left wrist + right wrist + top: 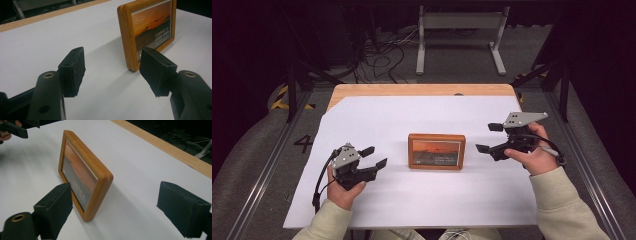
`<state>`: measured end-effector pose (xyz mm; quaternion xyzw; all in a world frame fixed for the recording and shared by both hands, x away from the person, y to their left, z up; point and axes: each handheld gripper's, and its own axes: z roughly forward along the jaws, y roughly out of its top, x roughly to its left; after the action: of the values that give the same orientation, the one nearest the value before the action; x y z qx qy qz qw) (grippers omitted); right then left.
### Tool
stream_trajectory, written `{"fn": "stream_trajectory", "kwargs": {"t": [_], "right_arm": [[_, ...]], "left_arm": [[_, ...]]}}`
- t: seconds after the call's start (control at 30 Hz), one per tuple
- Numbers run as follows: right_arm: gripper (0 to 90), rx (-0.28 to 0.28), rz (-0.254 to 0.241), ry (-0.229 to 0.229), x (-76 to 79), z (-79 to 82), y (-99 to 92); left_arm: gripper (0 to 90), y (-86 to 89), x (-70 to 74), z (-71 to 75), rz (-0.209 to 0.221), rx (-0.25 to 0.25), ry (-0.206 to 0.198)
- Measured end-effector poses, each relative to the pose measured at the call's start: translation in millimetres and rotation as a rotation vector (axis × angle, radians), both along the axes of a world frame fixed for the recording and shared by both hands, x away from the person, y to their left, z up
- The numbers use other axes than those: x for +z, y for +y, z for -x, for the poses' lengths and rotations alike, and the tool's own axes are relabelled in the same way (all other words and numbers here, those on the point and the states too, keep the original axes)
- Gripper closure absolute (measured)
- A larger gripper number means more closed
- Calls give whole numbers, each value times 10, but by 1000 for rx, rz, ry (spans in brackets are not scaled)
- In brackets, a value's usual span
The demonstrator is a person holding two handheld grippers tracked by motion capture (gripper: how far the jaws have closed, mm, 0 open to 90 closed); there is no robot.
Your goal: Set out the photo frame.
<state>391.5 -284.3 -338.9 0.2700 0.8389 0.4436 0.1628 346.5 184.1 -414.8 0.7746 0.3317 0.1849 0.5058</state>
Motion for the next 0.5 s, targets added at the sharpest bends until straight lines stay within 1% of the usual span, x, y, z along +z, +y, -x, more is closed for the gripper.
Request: {"fn": "stream_trajectory", "kwargs": {"t": [0.1,0.2,0.23,0.33,0.4,0.43,0.5], "right_arm": [[130,-8,-6,2,-29,32,-46],[130,-30,-13,-9,-65,70,-94],[130,-30,-13,-9,-65,70,-94],[130,-60,-17,-24,-118,116,-129],[131,-73,-35,-27,-165,141,-150],[131,-73,-35,-27,-165,141,-150],[132,-84,-44,-25,-228,155,-159]], "left_arm": [[353,15,6,-4,-3,-2,-3],[341,39,10,-8,3,5,-6],[334,39,10,-8,3,5,-6],[327,53,10,-11,7,15,-6],[321,53,10,-12,9,18,-11],[315,53,10,-12,9,18,-11],[312,51,12,-8,7,20,-16]]}}
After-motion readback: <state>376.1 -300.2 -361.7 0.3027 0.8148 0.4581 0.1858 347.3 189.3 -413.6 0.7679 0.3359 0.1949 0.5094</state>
